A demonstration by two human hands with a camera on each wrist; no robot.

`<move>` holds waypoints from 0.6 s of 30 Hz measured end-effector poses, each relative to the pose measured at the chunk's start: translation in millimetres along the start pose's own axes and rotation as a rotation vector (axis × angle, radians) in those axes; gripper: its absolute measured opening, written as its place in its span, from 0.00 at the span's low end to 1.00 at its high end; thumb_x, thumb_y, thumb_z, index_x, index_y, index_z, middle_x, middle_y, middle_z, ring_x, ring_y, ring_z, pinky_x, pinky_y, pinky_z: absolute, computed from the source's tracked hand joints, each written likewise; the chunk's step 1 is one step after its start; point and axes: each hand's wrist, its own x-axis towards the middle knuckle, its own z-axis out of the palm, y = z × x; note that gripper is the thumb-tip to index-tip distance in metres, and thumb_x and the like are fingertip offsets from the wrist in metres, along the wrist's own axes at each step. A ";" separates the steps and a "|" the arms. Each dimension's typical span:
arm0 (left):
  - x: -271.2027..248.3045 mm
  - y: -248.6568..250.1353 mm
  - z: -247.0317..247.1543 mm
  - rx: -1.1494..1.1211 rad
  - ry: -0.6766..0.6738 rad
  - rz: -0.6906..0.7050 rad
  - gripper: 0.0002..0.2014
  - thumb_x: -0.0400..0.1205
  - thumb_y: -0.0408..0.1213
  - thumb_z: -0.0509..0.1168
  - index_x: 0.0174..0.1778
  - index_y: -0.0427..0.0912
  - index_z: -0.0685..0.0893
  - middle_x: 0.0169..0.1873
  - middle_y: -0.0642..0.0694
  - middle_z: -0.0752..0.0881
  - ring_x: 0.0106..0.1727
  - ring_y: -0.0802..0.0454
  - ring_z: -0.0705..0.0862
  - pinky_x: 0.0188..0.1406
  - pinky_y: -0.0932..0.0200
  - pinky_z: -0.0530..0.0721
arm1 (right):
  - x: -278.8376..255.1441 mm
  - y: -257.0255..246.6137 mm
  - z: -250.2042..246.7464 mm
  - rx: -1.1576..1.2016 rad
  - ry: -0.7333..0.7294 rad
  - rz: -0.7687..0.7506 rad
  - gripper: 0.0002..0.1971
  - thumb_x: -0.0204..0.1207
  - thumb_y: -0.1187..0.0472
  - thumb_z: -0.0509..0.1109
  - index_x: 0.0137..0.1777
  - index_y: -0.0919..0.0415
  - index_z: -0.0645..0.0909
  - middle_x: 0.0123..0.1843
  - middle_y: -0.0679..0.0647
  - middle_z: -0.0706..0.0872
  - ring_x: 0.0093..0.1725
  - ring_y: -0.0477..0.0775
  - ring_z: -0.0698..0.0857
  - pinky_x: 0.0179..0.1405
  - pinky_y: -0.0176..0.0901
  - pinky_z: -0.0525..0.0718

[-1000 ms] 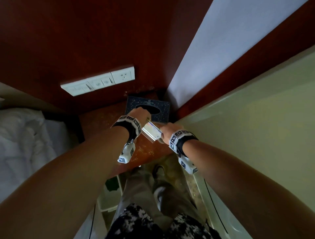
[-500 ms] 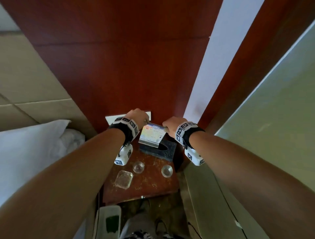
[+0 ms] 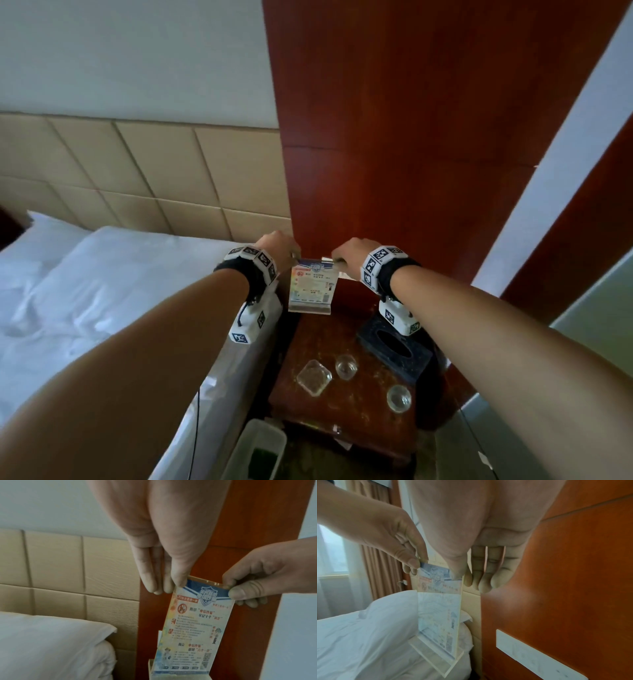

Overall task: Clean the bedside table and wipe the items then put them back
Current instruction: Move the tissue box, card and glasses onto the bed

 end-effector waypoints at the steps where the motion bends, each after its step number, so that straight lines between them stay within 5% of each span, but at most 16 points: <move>1: -10.6 -12.3 -2.6 0.015 0.010 -0.028 0.12 0.84 0.42 0.65 0.60 0.52 0.89 0.59 0.49 0.88 0.57 0.46 0.87 0.57 0.54 0.86 | 5.4 -14.5 -3.6 -0.004 0.002 -0.029 0.10 0.84 0.53 0.62 0.42 0.51 0.80 0.36 0.48 0.82 0.35 0.55 0.83 0.31 0.44 0.79; 4: -43.3 -50.1 -7.2 0.060 0.030 -0.092 0.12 0.86 0.41 0.62 0.60 0.50 0.89 0.60 0.45 0.87 0.56 0.44 0.86 0.55 0.55 0.85 | 21.2 -61.1 -11.5 -0.033 0.017 -0.128 0.08 0.84 0.54 0.63 0.42 0.46 0.78 0.40 0.48 0.80 0.42 0.59 0.83 0.37 0.45 0.77; 8: -92.8 -105.6 -6.0 0.081 0.032 -0.198 0.14 0.87 0.39 0.58 0.59 0.49 0.90 0.56 0.44 0.89 0.54 0.43 0.87 0.47 0.56 0.83 | 47.2 -132.1 -14.7 -0.126 -0.014 -0.217 0.11 0.83 0.59 0.64 0.59 0.48 0.85 0.55 0.54 0.86 0.47 0.60 0.83 0.37 0.37 0.73; 11: -134.3 -149.4 0.4 0.045 0.037 -0.300 0.14 0.86 0.37 0.58 0.56 0.46 0.90 0.54 0.44 0.89 0.52 0.42 0.87 0.47 0.56 0.84 | 61.4 -192.9 -10.9 -0.099 -0.014 -0.265 0.13 0.82 0.52 0.66 0.64 0.45 0.85 0.65 0.57 0.85 0.58 0.64 0.86 0.50 0.42 0.79; 13: -162.4 -180.1 7.1 0.001 0.045 -0.354 0.13 0.85 0.38 0.60 0.54 0.47 0.90 0.52 0.43 0.89 0.50 0.41 0.87 0.43 0.56 0.81 | 67.7 -233.1 -5.3 -0.102 -0.008 -0.317 0.12 0.81 0.47 0.66 0.61 0.45 0.85 0.63 0.55 0.86 0.57 0.63 0.86 0.55 0.47 0.83; 18: -227.7 -262.3 32.7 -0.057 0.046 -0.415 0.09 0.83 0.41 0.65 0.50 0.50 0.91 0.51 0.43 0.89 0.50 0.41 0.87 0.47 0.55 0.83 | 73.5 -332.2 14.6 -0.092 -0.039 -0.402 0.10 0.82 0.49 0.66 0.51 0.52 0.86 0.49 0.52 0.86 0.48 0.60 0.85 0.42 0.44 0.78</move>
